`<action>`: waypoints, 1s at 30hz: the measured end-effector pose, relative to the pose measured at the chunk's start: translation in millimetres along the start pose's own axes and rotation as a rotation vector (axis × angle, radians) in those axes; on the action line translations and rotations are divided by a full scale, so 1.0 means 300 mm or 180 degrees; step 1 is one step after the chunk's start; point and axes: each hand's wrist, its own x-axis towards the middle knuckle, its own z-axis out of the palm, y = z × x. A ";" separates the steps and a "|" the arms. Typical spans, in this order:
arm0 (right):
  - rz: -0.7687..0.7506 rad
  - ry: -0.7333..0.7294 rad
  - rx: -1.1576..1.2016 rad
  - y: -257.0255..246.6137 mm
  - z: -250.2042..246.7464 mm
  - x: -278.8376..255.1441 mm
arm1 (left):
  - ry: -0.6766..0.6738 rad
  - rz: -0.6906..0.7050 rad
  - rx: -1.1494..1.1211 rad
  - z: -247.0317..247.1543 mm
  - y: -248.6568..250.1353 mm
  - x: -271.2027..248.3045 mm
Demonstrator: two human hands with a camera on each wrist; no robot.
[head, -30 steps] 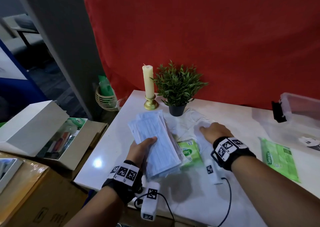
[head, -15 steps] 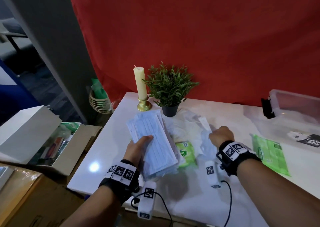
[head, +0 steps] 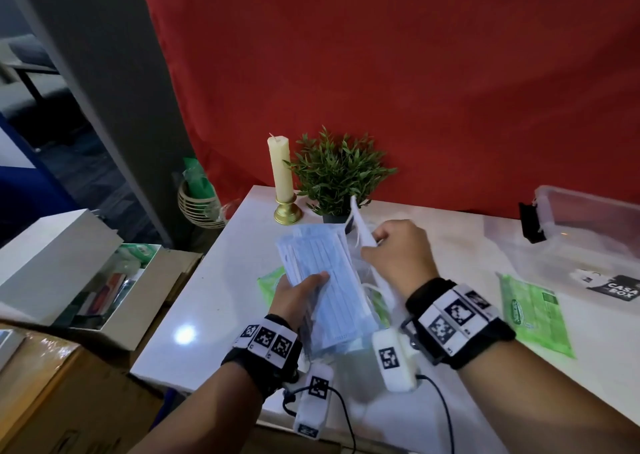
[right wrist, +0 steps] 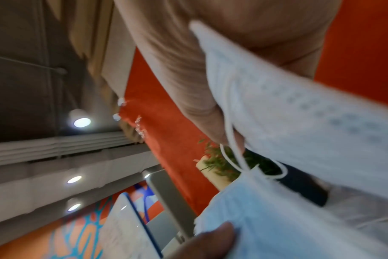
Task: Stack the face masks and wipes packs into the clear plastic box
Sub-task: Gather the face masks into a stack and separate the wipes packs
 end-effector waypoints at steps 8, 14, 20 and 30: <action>0.0032 -0.1092 0.0461 -0.117 0.232 -0.068 | -0.0298 -0.0066 -0.0474 -0.044 0.021 -0.024; 0.0674 -0.0741 0.1704 -0.085 0.222 0.022 | 0.0173 -0.0058 -0.0394 -0.115 0.005 -0.034; 0.0249 -0.0927 -0.0723 0.164 0.220 0.236 | 0.0247 -0.0178 -0.0343 -0.181 -0.005 -0.014; 0.0187 -0.1401 -0.2064 0.310 0.195 0.268 | 0.0184 -0.0163 -0.0424 -0.170 -0.012 0.008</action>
